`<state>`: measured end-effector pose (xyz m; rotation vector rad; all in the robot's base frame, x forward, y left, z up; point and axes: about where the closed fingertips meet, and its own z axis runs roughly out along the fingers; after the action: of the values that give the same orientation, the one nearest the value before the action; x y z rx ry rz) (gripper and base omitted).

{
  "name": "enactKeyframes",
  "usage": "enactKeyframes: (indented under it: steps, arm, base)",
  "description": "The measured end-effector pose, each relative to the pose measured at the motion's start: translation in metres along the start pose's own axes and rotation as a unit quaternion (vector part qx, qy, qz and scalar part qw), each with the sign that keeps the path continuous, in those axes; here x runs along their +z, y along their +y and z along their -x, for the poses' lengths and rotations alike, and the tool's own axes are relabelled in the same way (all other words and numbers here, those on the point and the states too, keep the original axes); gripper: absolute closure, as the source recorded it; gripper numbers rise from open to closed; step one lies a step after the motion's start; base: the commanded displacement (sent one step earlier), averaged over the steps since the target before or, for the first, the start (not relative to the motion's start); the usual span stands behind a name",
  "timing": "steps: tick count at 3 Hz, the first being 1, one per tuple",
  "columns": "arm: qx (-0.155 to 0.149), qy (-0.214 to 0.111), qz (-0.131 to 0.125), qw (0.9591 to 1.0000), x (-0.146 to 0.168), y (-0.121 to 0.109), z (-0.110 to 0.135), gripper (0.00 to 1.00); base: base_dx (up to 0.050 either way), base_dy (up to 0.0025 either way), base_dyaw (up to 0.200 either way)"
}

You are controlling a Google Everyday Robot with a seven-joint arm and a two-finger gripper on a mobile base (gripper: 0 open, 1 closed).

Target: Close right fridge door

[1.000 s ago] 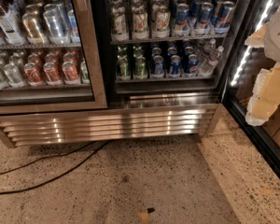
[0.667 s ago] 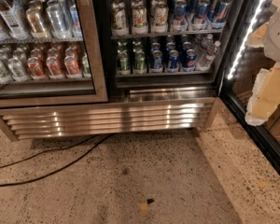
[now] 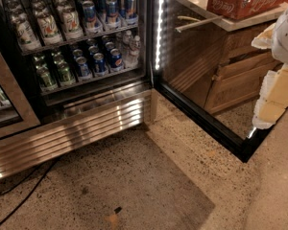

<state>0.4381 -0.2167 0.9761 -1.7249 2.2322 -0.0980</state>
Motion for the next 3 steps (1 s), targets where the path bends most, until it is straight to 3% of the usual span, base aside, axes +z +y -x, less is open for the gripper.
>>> enactKeyframes:
  steps: [3]
  arm:
    - [0.0,0.0,0.0,1.0,0.0,0.0,0.0,0.0]
  base:
    - [0.0,-0.00001,-0.192]
